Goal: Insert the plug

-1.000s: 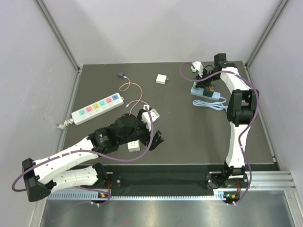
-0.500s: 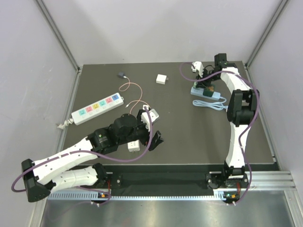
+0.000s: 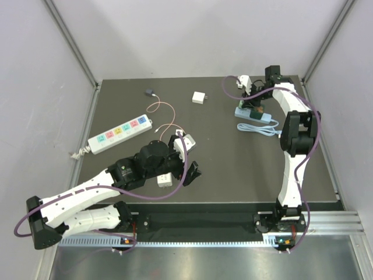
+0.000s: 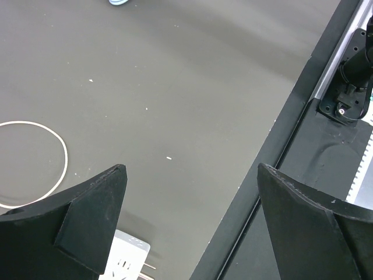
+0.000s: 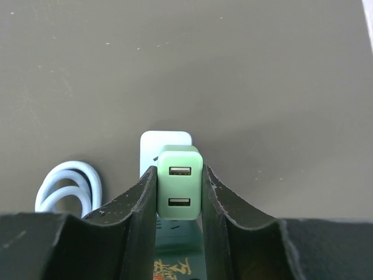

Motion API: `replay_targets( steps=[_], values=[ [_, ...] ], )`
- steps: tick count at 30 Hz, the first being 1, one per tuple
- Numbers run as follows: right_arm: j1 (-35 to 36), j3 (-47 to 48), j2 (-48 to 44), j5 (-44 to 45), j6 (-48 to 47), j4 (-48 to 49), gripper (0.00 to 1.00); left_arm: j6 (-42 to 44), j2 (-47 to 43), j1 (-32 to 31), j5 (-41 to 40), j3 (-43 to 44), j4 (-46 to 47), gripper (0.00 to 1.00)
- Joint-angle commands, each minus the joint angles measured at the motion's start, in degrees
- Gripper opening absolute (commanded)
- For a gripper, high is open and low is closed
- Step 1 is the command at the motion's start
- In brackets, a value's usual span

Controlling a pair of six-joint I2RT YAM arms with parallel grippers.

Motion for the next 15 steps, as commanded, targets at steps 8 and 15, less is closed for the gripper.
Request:
replay_targets(
  steps=[8, 15],
  values=[
    [-0.6, -1.4, -1.3, -1.7, -1.1, -0.5, 0.00, 0.9, -1.4, -0.3, 0.3, 0.0, 1.8, 0.98],
    [-0.7, -1.8, -0.2, -1.6, -1.1, 0.3, 0.00, 1.0, -1.9, -0.3, 0.2, 0.0, 1.7, 0.98]
  ],
)
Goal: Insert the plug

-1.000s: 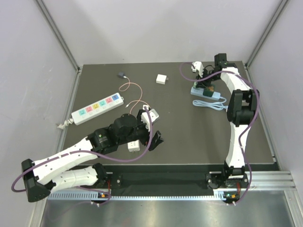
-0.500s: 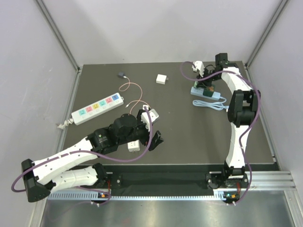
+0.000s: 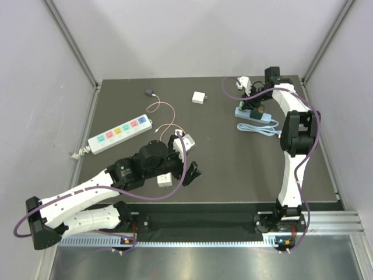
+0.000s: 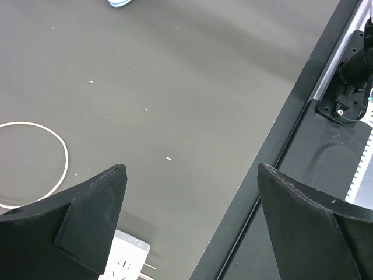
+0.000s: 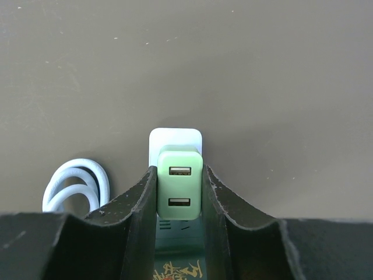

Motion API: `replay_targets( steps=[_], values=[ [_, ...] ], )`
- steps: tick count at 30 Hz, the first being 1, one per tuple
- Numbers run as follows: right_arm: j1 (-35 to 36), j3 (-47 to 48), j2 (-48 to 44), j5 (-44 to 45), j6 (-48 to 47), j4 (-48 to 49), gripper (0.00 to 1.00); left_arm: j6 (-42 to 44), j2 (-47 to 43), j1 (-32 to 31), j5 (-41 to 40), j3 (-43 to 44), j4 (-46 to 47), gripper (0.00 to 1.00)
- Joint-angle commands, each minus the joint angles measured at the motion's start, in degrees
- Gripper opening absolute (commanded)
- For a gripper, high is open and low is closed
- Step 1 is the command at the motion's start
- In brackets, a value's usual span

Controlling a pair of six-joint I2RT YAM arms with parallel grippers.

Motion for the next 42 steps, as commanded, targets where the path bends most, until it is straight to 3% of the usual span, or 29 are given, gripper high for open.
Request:
replay_targets(
  steps=[1, 25, 42],
  values=[
    [-0.7, -0.5, -0.1, -1.5, -1.0, 1.0, 0.00, 1.0, -1.7, -0.2, 0.1, -0.1, 1.8, 0.98],
    [-0.6, 0.8, 2.3, 0.8, -1.4, 0.6, 0.00, 1.1, -1.7, -0.3, -0.3, -0.1, 1.9, 0.98],
    [0.0, 7.9, 11.6, 8.2, -9.7, -9.1, 0.00, 1.7, -1.8, -0.2, -3.3, -0.1, 1.9, 0.98]
  ],
)
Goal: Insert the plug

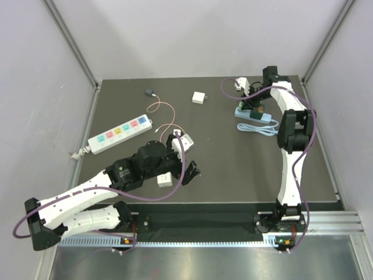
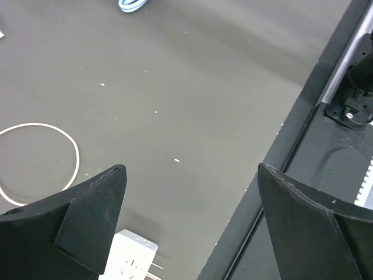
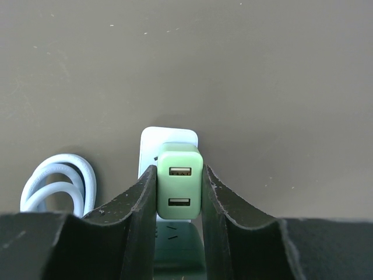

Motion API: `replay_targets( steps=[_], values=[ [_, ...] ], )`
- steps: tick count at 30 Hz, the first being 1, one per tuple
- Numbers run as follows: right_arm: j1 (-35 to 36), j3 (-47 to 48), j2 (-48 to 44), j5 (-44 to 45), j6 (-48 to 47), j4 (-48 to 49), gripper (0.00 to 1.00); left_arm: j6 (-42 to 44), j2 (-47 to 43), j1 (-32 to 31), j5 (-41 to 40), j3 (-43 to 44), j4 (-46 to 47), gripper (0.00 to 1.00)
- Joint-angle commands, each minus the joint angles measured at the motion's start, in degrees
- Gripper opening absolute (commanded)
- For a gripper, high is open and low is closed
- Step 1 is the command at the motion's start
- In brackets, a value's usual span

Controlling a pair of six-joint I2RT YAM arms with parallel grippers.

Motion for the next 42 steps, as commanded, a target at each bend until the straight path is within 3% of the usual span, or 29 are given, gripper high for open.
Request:
replay_targets(
  steps=[1, 14, 18, 23, 32, 42],
  values=[
    [0.0, 1.5, 6.2, 7.8, -5.1, -4.6, 0.00, 0.9, -0.8, -0.2, -2.1, 0.0, 1.8, 0.98],
    [0.1, 0.0, 6.8, 10.2, -7.3, -6.5, 0.03, 1.0, -1.3, -0.2, -2.5, 0.1, 2.1, 0.98],
    [0.1, -3.1, 3.9, 7.6, -5.3, -1.6, 0.37, 0.9, -1.4, -0.3, -2.2, 0.0, 2.0, 0.98],
    [0.2, -6.4, -1.3, 5.0, -2.9, 4.3, 0.52, 0.8, -1.4, -0.2, -1.8, 0.1, 1.8, 0.98],
    [0.2, -5.8, -4.0, 5.0, 0.5, 9.7, 0.61, 0.7, -1.9, -0.2, -1.9, -0.1, 1.8, 0.98],
    [0.2, -4.5, -5.6, 1.5, 3.4, 10.2, 0.63, 0.8, -2.0, -0.3, -1.8, -0.1, 1.8, 0.98]
  ],
)
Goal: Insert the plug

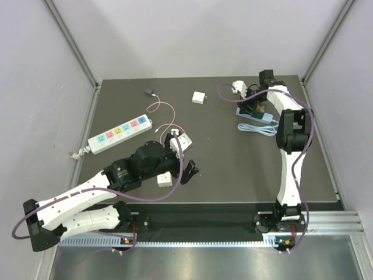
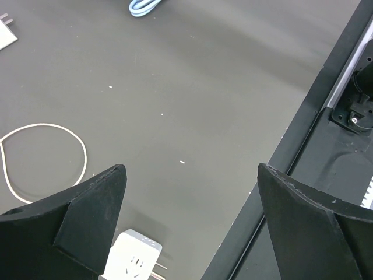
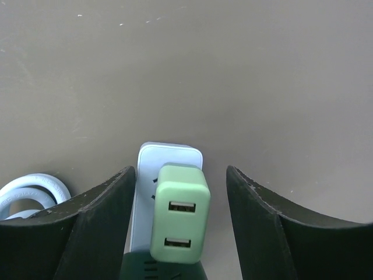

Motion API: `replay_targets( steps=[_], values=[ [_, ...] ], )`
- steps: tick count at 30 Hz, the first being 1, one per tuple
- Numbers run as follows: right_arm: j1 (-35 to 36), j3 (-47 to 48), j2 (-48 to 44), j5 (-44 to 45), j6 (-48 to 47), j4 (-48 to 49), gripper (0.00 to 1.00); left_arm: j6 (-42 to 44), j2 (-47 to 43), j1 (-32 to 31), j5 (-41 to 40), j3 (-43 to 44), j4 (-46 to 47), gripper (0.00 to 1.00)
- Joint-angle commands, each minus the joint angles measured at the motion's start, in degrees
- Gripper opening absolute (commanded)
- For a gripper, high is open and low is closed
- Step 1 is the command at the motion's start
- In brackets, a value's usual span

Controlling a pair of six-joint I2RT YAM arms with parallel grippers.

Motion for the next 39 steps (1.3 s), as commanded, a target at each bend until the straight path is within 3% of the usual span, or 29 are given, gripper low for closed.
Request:
replay_targets(
  steps=[1, 9, 19, 21, 26, 29, 30, 32, 35, 39],
  values=[
    [-1.2, 1.0, -5.3, -2.1, 1.2, 0.8, 0.63, 0.3, -1.0, -0.3, -0.2, -0.1, 1.7, 0.98],
    [-1.0, -0.1, -7.3, -3.5, 3.6, 1.4, 0.68, 0.3, -1.3, -0.2, 0.3, -0.1, 1.7, 0.98],
    [-0.9, -7.7, -14.8, -5.2, 16.1, 13.6, 0.68, 0.1, -2.2, -0.3, 0.5, -0.2, 2.0, 0.98],
    [-0.2, -10.7, -17.2, -2.6, 25.2, 20.6, 0.63, -0.1, -2.5, -0.2, 0.4, -0.2, 2.1, 0.98],
    [3.7, -15.4, -20.2, 15.9, 52.7, 32.4, 0.34, -0.8, -3.3, -0.2, 0.6, 0.2, 2.0, 0.98],
    [5.1, -10.5, -18.9, 27.5, 61.0, 28.2, 0.00, -1.4, -4.7, -0.3, 0.8, -0.2, 2.6, 0.98],
    [5.3, -8.2, -17.1, 29.0, 65.5, 25.9, 0.00, -1.6, -5.0, -0.3, 0.8, -0.4, 2.7, 0.98],
    [5.6, -2.4, -15.2, 29.7, 65.8, 18.2, 0.00, -1.7, -5.7, -0.2, 0.8, -0.6, 3.0, 0.98],
    [7.7, -1.3, -14.2, 36.3, 65.1, 15.1, 0.00, -1.7, -6.0, -0.2, 0.8, -0.6, 3.2, 0.98],
    [7.9, -1.1, -14.1, 37.9, 67.3, 11.9, 0.00, -1.7, -6.0, -0.3, 0.8, -0.5, 3.2, 0.98]
  ],
)
